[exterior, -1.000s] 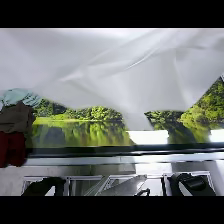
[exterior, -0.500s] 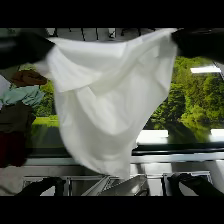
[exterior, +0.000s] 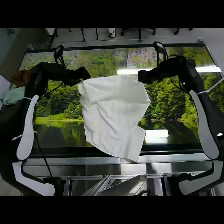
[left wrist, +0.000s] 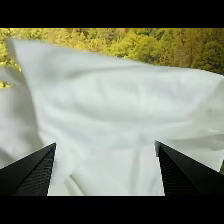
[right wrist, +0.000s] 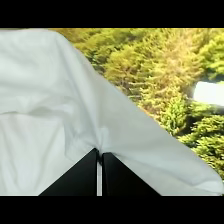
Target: Fold the shirts.
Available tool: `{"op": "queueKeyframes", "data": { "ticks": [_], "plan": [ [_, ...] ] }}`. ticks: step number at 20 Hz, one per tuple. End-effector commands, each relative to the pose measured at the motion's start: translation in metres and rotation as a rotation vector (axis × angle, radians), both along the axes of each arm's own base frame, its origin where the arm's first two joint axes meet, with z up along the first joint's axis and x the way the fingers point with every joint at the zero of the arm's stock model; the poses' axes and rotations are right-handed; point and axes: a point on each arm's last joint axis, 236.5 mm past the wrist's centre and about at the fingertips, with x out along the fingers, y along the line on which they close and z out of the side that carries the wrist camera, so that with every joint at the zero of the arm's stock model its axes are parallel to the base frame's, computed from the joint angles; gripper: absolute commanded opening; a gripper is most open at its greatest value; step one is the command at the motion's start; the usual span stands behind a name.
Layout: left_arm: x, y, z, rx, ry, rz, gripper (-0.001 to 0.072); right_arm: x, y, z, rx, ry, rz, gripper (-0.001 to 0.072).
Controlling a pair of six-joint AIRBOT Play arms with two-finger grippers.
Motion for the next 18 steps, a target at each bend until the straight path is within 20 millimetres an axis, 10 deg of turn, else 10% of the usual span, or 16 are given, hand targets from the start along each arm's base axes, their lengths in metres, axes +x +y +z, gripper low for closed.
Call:
{"op": "queueKeyframes", "data": {
  "ticks": [1,4,6,14,18],
  "plan": [
    [-0.005,0.000,-0.013,-0.068,0.136,-0.038,0.0705,0.007,-0.034,-0.042,-0.001,0.105,-0.087,0.0018],
    [-0.044,0.020,0.012,-0.066,0.265,-0.091,0.0705,-0.003,-0.079,-0.048,-0.001,0.181,-0.142,0.0018],
    [-0.105,0.019,0.008,-0.015,0.438,-0.196,0.0704,-0.012,-0.107,-0.052,-0.006,0.227,-0.158,0.0018],
    [-0.340,-0.055,-0.107,0.088,0.763,-0.317,0.0704,-0.040,-0.200,-0.058,0.018,0.341,-0.301,0.0018],
    [-0.401,-0.094,-0.135,-0.099,0.813,-0.210,0.0704,-0.038,-0.221,-0.058,0.020,0.320,-0.344,0.0018]
  ]
}}
